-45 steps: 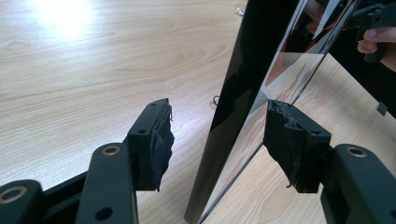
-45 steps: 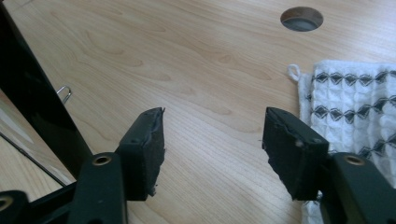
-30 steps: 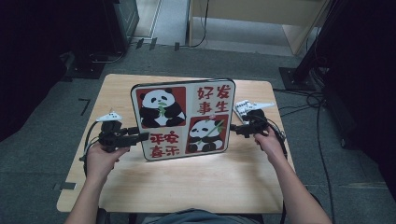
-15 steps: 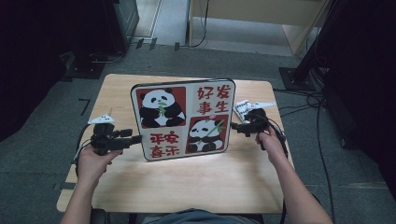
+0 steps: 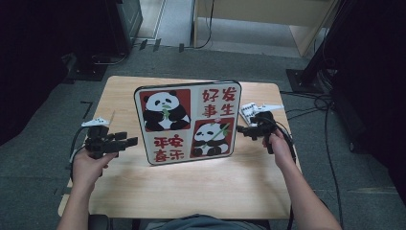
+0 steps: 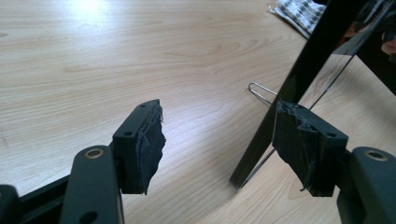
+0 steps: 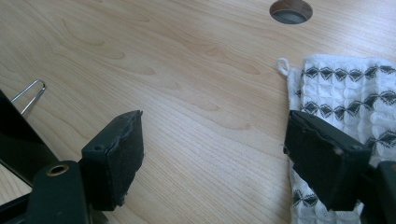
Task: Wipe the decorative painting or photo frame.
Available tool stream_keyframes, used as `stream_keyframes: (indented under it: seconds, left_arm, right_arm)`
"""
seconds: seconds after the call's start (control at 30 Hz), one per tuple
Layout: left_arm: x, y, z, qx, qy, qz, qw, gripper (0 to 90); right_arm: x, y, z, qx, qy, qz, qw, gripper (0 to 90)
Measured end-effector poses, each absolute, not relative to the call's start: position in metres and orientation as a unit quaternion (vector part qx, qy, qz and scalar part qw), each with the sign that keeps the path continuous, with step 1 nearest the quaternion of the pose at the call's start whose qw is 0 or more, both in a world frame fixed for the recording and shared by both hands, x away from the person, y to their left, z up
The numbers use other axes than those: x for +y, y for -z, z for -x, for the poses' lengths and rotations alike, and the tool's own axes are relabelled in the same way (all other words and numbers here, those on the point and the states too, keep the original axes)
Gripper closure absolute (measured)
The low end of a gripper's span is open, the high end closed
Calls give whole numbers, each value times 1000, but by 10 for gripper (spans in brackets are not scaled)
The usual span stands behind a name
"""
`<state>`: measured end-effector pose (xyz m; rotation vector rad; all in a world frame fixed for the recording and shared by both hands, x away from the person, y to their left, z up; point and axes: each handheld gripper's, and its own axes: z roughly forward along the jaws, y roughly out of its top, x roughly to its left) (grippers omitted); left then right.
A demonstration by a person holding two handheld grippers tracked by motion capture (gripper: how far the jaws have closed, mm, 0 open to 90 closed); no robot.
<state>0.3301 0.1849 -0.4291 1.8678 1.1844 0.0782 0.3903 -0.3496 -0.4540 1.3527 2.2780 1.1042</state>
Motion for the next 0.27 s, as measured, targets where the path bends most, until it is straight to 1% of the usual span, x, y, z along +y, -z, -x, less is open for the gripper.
stream_keyframes:
  seconds: [0.27]
  left_arm:
    - [186, 433, -333, 481, -41, -760, 435, 316]
  right_arm:
    - [-350, 456, -391, 788, -382, -464, 133, 216]
